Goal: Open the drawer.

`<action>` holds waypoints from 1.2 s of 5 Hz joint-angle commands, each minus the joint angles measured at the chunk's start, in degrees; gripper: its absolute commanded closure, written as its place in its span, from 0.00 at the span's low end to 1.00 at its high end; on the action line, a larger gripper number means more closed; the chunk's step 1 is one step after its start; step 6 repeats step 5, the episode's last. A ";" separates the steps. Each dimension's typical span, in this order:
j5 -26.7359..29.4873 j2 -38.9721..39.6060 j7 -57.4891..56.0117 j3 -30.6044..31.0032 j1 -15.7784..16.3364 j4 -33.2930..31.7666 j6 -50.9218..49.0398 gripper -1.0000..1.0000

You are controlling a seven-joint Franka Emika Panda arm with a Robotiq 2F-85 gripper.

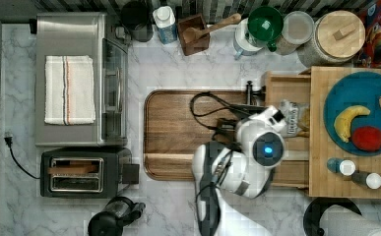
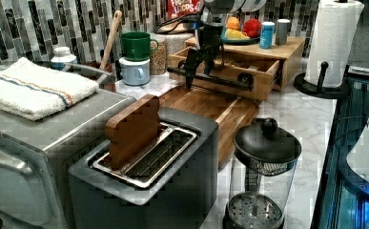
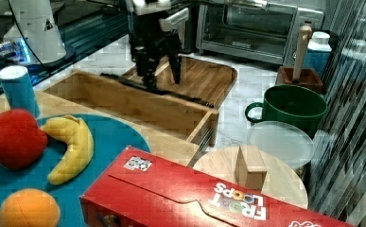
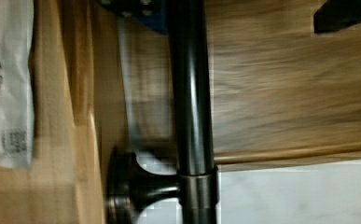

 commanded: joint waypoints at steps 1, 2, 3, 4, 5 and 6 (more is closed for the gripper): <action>1.42 -2.25 6.83 7.01 7.81 2.31 -11.28 0.00; 1.63 -2.00 8.52 6.93 8.02 3.70 -12.29 0.00; 1.66 -1.99 8.49 6.83 8.12 3.70 -12.29 0.00; 1.54 -1.99 8.56 7.34 7.60 3.66 -12.28 0.00; 1.55 -1.99 8.59 7.31 7.64 3.69 -12.28 0.00; 1.55 -1.99 8.59 7.31 7.64 3.69 -12.28 0.00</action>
